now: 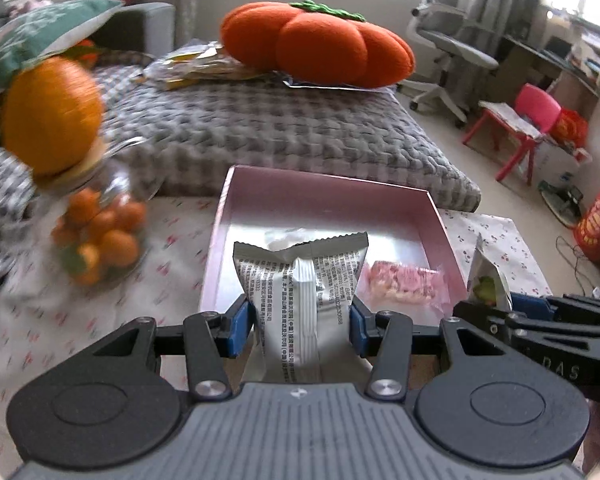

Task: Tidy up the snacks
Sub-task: 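Carry both white cakes into the pink box and open both grippers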

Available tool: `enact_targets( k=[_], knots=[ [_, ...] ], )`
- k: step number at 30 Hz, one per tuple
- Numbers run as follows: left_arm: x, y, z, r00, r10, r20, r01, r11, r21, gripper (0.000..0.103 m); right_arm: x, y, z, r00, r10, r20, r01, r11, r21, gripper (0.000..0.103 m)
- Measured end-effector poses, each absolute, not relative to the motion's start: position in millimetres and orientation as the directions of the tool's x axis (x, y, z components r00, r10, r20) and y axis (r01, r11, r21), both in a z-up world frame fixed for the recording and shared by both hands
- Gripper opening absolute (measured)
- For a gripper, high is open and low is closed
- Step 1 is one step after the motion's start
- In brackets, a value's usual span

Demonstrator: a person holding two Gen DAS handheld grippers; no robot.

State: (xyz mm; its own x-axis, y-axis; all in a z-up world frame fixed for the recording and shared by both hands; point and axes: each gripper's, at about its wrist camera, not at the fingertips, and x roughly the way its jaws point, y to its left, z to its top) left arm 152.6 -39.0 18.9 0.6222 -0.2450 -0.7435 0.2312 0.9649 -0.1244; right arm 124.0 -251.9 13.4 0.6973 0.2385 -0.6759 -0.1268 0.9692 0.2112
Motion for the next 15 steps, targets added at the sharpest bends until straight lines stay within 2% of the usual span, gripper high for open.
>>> enact_targets(
  k=[7, 15],
  knots=[
    [197, -68, -2, 0.591, -0.285, -0.755, 0.274, 0.951, -0.144, 0.045, 181, -266, -4, 0.682, 0.208, -0.701, -0.069, 0.973, 0.221, 0.04],
    [224, -97, -19, 0.6, -0.263, -0.755, 0.292, 0.951, -0.099, 0.045, 219, -278, -8, 0.698, 0.203, -0.687, -0.047, 0.97, 0.239, 0.04]
  ],
)
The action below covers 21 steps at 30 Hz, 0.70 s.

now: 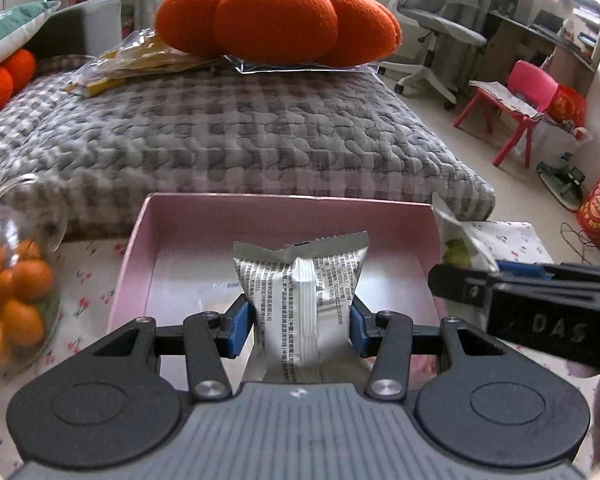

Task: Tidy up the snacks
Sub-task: 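Carry both white cakes into the pink box and open both grippers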

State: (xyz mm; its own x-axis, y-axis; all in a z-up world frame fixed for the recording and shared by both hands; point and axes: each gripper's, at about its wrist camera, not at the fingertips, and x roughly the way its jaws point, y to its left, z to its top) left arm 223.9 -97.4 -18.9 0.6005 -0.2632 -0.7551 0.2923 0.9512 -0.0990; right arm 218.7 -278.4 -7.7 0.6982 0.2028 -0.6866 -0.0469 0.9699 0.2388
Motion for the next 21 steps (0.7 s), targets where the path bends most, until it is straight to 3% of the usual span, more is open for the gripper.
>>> enact_targets(
  k=[6, 9, 11, 21],
  knots=[
    [230, -98, -25, 0.621, -0.25, -0.743, 0.282, 0.956, -0.086, 0.048, 231, -290, -10, 0.711, 0.232, -0.664, -0.039, 0.955, 0.293, 0.043],
    [230, -94, -25, 0.635, -0.24, -0.734, 0.265, 0.961, -0.085, 0.058, 235, -294, -11, 0.715, 0.251, -0.653, -0.032, 0.944, 0.329, 0.045],
    [228, -93, -23, 0.645, -0.238, -0.726, 0.271, 0.96, -0.074, 0.064, 235, -296, -12, 0.715, 0.261, -0.649, -0.022, 0.936, 0.353, 0.057],
    [217, -92, -16, 0.649, -0.216, -0.729, 0.284, 0.958, -0.031, 0.085, 226, -293, -2, 0.719, 0.25, -0.648, -0.021, 0.94, 0.339, 0.072]
  ],
)
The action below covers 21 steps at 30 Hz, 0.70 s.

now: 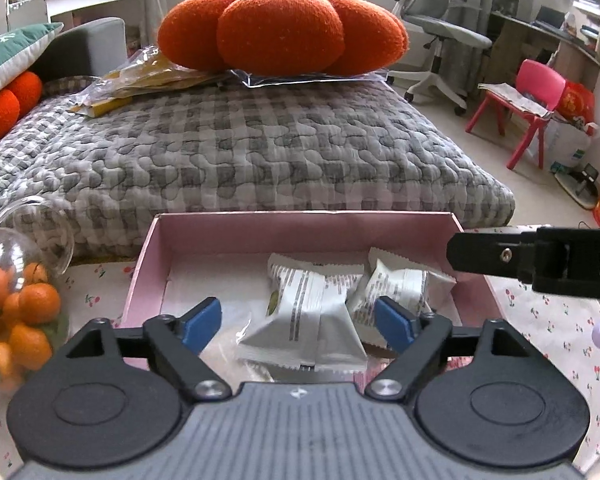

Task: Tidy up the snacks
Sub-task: 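Carry both white cakes into the pink box and open both grippers, then withdraw both grippers from the box back toward the snack pile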

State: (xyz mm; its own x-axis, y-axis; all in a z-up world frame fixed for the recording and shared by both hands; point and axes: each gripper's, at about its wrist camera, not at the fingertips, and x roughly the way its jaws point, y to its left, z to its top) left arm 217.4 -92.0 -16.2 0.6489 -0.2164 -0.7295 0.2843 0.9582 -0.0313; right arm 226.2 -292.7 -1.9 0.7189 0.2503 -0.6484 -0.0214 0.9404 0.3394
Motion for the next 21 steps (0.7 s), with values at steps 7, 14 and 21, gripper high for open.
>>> enact_targets(
  k=[7, 14, 21],
  knots=[
    [194, -89, -5, 0.644, -0.219, -0.733, 0.299, 0.954, -0.021, 0.091, 205, -290, 10, 0.716, 0.238, -0.656, -0.033, 0.95, 0.309, 0.08],
    [171, -88, 0, 0.63, -0.217, -0.745, 0.305, 0.952, -0.019, 0.093, 176, -285, 23, 0.71, 0.237, -0.663, -0.038, 0.953, 0.301, 0.082],
    [138, -77, 1, 0.608, -0.228, -0.761, 0.298, 0.953, -0.048, 0.095, 140, -274, 31, 0.702, 0.241, -0.67, -0.078, 0.961, 0.264, 0.085]
  ],
)
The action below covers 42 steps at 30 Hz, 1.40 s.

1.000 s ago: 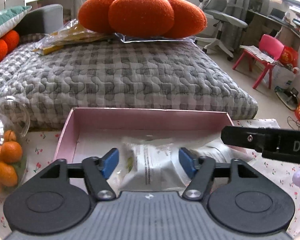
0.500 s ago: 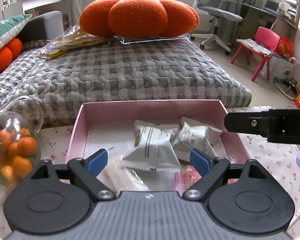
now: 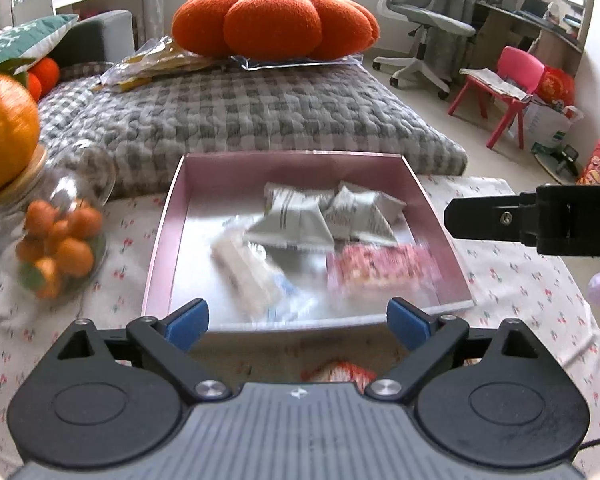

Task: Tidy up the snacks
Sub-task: 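Withdraw both grippers from the box back toward the snack pile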

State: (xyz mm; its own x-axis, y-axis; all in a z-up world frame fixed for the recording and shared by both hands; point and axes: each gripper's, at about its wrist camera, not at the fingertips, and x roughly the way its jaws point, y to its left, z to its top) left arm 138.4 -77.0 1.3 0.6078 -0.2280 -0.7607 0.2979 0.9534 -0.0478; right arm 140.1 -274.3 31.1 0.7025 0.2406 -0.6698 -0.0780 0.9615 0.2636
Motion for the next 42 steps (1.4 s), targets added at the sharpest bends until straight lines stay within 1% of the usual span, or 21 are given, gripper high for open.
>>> enact_targets(
  k=[6, 8, 17, 20, 25, 29, 32, 36, 42],
  knots=[
    [112, -67, 8, 0.609, -0.234, -0.758, 0.302, 0.952, -0.051, 0.099, 115, -265, 35, 0.693, 0.241, -0.679, -0.097, 0.965, 0.243, 0.086],
    [104, -64, 10, 0.603, -0.238, -0.761, 0.308, 0.95, -0.052, 0.099, 106, -263, 35, 0.691, 0.235, -0.684, -0.1, 0.968, 0.231, 0.088],
    [69, -52, 11, 0.582, -0.23, -0.78, 0.316, 0.948, -0.044, 0.102, 66, -251, 32, 0.676, 0.219, -0.704, -0.137, 0.975, 0.172, 0.089],
    [60, -45, 9, 0.575, -0.233, -0.784, 0.307, 0.95, -0.057, 0.103, 52, -247, 30, 0.67, 0.218, -0.709, -0.158, 0.976, 0.15, 0.094],
    [44, -37, 2, 0.565, -0.24, -0.79, 0.304, 0.95, -0.072, 0.103, 33, -242, 23, 0.663, 0.226, -0.714, -0.202, 0.972, 0.12, 0.095],
    [32, -29, -8, 0.572, -0.239, -0.784, 0.296, 0.952, -0.074, 0.103, 19, -239, 9, 0.657, 0.237, -0.716, -0.247, 0.965, 0.093, 0.096],
    [24, -21, -17, 0.573, -0.241, -0.784, 0.291, 0.953, -0.08, 0.103, 9, -235, -3, 0.651, 0.216, -0.727, -0.276, 0.96, 0.038, 0.096],
    [14, -14, -26, 0.572, -0.261, -0.778, 0.3, 0.949, -0.098, 0.103, -5, -239, -17, 0.631, 0.238, -0.738, -0.301, 0.952, 0.049, 0.096],
    [-2, -11, -37, 0.605, -0.271, -0.749, 0.341, 0.938, -0.065, 0.103, -23, -242, -39, 0.592, 0.248, -0.767, -0.362, 0.932, 0.021, 0.096]
  ],
)
